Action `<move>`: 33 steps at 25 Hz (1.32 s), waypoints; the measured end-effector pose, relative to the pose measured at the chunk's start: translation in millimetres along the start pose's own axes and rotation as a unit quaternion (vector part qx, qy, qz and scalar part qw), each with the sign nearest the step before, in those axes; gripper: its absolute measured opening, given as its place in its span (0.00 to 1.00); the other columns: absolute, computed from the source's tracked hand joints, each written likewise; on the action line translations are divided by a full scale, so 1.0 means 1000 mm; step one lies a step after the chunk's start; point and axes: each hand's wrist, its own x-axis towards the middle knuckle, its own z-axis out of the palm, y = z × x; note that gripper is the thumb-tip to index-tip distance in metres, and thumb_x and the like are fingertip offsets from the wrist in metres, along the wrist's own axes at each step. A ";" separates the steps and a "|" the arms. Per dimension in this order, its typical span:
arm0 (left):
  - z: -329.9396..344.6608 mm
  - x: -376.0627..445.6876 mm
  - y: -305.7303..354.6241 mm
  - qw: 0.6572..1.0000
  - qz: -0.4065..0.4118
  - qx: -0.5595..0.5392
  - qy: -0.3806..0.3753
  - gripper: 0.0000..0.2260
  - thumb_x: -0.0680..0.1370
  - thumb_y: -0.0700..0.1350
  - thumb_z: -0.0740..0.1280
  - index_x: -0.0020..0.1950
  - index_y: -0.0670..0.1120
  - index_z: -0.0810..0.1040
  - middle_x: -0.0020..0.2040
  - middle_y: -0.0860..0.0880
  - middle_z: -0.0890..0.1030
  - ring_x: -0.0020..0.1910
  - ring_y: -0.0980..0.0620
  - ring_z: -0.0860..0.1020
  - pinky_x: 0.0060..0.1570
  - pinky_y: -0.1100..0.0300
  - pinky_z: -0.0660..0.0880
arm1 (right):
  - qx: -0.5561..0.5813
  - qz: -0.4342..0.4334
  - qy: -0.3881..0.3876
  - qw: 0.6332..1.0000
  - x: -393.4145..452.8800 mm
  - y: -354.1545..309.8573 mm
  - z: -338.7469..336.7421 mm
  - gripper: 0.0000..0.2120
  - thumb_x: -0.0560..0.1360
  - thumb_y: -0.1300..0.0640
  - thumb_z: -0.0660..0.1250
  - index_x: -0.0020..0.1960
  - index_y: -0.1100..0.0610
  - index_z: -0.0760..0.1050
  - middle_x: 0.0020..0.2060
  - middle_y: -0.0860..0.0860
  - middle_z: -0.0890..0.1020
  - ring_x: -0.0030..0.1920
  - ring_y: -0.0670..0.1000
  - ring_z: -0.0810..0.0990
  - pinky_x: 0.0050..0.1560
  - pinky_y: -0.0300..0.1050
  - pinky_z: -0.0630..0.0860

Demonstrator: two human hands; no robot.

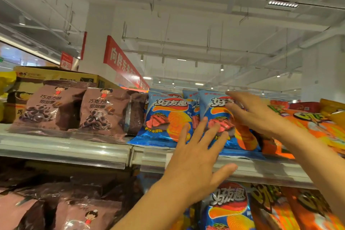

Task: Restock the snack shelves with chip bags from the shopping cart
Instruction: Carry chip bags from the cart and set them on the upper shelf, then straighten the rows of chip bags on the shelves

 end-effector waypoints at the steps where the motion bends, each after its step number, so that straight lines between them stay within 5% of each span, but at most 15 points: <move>1: 0.004 0.006 0.006 1.000 -0.003 -0.011 -0.016 0.33 0.81 0.69 0.45 0.83 0.58 0.44 0.84 0.53 0.44 0.81 0.51 0.33 0.78 0.42 0.34 | -0.006 0.017 -0.034 0.999 -0.002 0.002 0.006 0.26 0.83 0.46 0.59 0.78 0.53 0.64 0.77 0.56 0.67 0.76 0.56 0.64 0.77 0.55 0.59; 4: 0.015 0.009 0.010 0.999 -0.011 -0.005 -0.032 0.33 0.80 0.69 0.42 0.82 0.58 0.38 0.83 0.53 0.39 0.80 0.52 0.33 0.78 0.46 0.35 | -0.029 0.034 -0.090 0.995 0.000 0.007 0.028 0.29 0.83 0.41 0.55 0.81 0.48 0.57 0.80 0.54 0.60 0.79 0.54 0.56 0.79 0.53 0.50; 11: 0.028 0.006 0.005 0.999 -0.002 0.024 0.037 0.34 0.81 0.69 0.45 0.83 0.54 0.50 0.83 0.49 0.57 0.82 0.47 0.51 0.77 0.44 0.47 | -0.015 0.036 -0.098 0.994 -0.001 0.012 0.034 0.40 0.72 0.28 0.45 0.80 0.42 0.53 0.81 0.49 0.56 0.80 0.53 0.53 0.80 0.56 0.50; 18: 0.024 0.001 0.006 1.000 -0.009 0.019 0.006 0.34 0.79 0.71 0.40 0.82 0.59 0.40 0.84 0.53 0.48 0.82 0.51 0.42 0.79 0.47 0.44 | -0.043 0.027 -0.131 0.990 0.005 0.002 0.022 0.30 0.82 0.39 0.54 0.81 0.47 0.55 0.81 0.52 0.57 0.80 0.54 0.54 0.80 0.55 0.50; 24: 0.017 -0.003 0.012 0.999 -0.049 0.002 0.000 0.33 0.77 0.73 0.38 0.80 0.64 0.39 0.83 0.58 0.47 0.81 0.57 0.40 0.79 0.50 0.40 | 0.067 0.012 0.044 0.997 -0.066 0.058 -0.040 0.21 0.82 0.44 0.60 0.72 0.49 0.72 0.68 0.48 0.76 0.68 0.47 0.71 0.64 0.42 0.65; 27: 0.015 0.005 0.042 0.996 -0.076 -0.020 0.034 0.33 0.79 0.71 0.44 0.82 0.59 0.50 0.83 0.56 0.52 0.82 0.54 0.44 0.79 0.47 0.42 | 0.038 0.020 0.052 0.998 -0.120 0.104 -0.055 0.18 0.80 0.45 0.63 0.68 0.49 0.75 0.62 0.46 0.78 0.65 0.47 0.73 0.61 0.43 0.67; 30: 0.026 0.028 0.101 0.998 -0.013 -0.030 0.058 0.31 0.82 0.67 0.49 0.80 0.53 0.63 0.81 0.52 0.61 0.82 0.48 0.53 0.78 0.44 0.50 | 0.017 0.000 0.046 0.999 -0.159 0.141 -0.060 0.14 0.80 0.53 0.67 0.65 0.52 0.77 0.60 0.49 0.80 0.64 0.52 0.75 0.62 0.43 0.67; 33: 0.045 0.060 0.152 0.999 -0.002 -0.028 0.042 0.32 0.81 0.68 0.46 0.82 0.55 0.57 0.82 0.54 0.57 0.82 0.50 0.48 0.80 0.46 0.48 | -0.002 -0.029 0.009 1.000 -0.181 0.169 -0.062 0.19 0.81 0.51 0.66 0.70 0.52 0.74 0.67 0.49 0.77 0.70 0.52 0.72 0.69 0.47 0.67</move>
